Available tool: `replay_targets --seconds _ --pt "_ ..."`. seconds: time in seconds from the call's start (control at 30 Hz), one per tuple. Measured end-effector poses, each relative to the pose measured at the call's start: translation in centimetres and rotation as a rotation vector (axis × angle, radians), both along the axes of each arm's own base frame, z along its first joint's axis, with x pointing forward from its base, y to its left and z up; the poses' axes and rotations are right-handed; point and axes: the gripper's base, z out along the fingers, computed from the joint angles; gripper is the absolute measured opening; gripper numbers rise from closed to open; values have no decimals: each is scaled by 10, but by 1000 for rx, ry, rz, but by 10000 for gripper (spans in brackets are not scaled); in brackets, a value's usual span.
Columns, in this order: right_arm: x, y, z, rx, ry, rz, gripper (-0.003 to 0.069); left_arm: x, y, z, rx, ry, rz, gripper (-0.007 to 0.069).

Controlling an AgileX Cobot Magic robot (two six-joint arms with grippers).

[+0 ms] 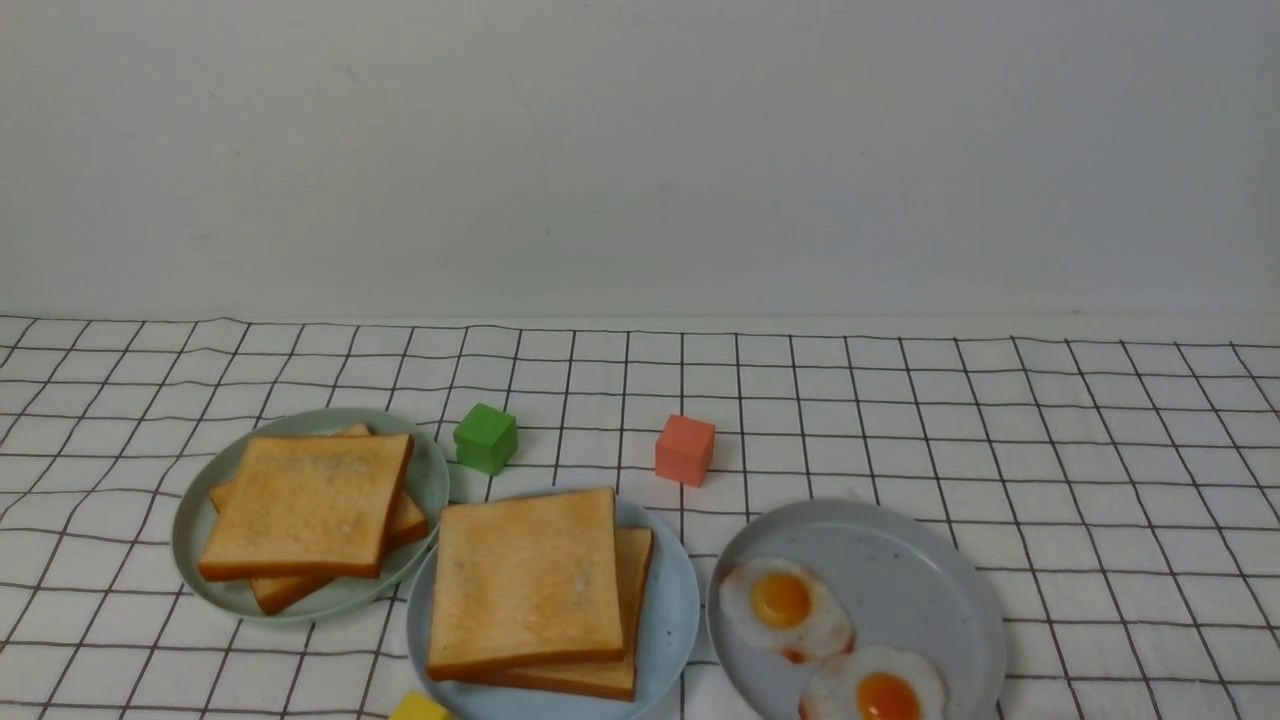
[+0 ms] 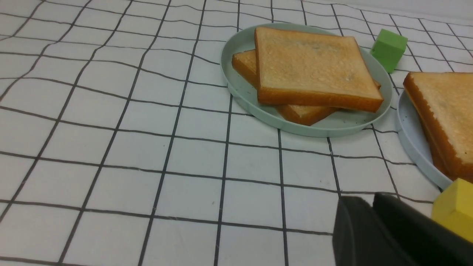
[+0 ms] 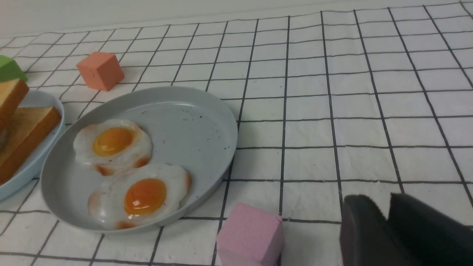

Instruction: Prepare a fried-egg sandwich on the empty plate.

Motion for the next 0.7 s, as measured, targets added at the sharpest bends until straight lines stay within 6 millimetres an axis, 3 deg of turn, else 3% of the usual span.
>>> replay_targets --seconds 0.7 --pt "0 0 0 0 0 0 148 0 0 0 0 0 0 92"
